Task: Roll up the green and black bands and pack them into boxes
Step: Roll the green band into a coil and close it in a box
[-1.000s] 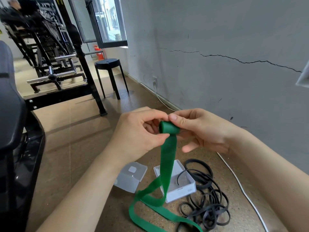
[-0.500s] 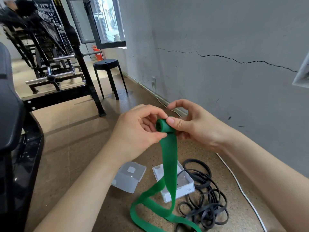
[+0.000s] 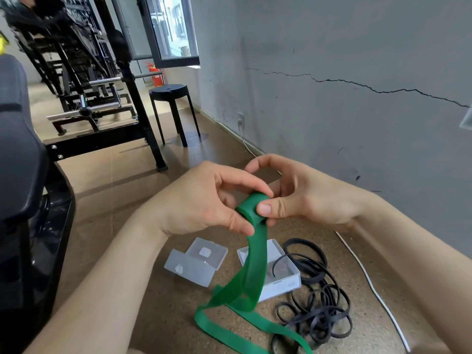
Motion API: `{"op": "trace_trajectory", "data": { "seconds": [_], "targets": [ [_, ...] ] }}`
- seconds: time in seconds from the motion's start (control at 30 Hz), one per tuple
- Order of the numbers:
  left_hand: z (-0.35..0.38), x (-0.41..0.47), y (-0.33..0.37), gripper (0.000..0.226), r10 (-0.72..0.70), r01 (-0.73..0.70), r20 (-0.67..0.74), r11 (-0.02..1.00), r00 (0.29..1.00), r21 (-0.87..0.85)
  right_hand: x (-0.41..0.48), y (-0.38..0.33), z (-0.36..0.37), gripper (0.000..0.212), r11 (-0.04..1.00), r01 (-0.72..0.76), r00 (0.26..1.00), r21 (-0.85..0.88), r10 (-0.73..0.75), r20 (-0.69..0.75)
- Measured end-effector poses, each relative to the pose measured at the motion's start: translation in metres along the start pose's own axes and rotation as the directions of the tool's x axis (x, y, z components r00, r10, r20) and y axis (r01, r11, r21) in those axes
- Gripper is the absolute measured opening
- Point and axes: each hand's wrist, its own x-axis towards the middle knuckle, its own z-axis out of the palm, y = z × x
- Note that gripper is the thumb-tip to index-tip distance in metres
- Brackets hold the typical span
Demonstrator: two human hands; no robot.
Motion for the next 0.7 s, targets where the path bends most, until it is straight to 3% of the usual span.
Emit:
{"op": "trace_trajectory", "data": {
  "seconds": [0.13,0.2,0.27,0.3,0.37,0.43,0.57,0.7],
  "targets": [
    [0.004,0.001,0.001,0.049,0.084,-0.092,-0.163,0.995,0.983,-0.043,0.007,0.007,0.001,0.076,0.974,-0.067,0.998,0.214,0.062,0.034],
    [0.003,0.002,0.001,0.048,0.103,-0.121,-0.267,0.991,0.958,-0.053,0.008,0.009,0.005,0.078,0.976,-0.099,0.994,0.193,0.09,0.054],
    [0.003,0.003,0.001,0.047,0.092,-0.104,-0.328,0.994,0.94,-0.02,0.007,0.007,0.013,0.06,0.995,-0.04,0.999,-0.086,0.041,0.009],
    [0.002,0.003,-0.001,0.047,0.085,-0.095,-0.352,0.995,0.932,-0.012,0.007,0.006,0.017,0.051,0.95,0.011,0.998,-0.311,-0.029,-0.053],
    [0.0,0.003,-0.002,0.046,0.08,-0.098,-0.397,0.995,0.914,-0.025,0.007,0.006,0.023,0.04,0.756,0.032,0.958,-0.654,-0.209,-0.195],
    [-0.003,0.002,-0.004,0.045,0.079,-0.099,-0.437,0.995,0.896,-0.022,0.006,0.005,0.027,0.032,0.662,0.005,0.917,-0.75,-0.302,-0.26],
    [-0.002,0.002,-0.005,0.048,0.095,-0.062,-0.438,0.994,0.894,0.089,0.006,0.002,0.023,0.029,0.669,-0.046,0.926,-0.742,-0.251,-0.284],
    [0.004,0.007,-0.008,0.043,0.177,-0.001,-0.375,0.905,0.91,0.425,0.001,-0.002,0.01,0.038,0.875,-0.029,0.965,-0.484,-0.102,-0.242]
  ]
}}
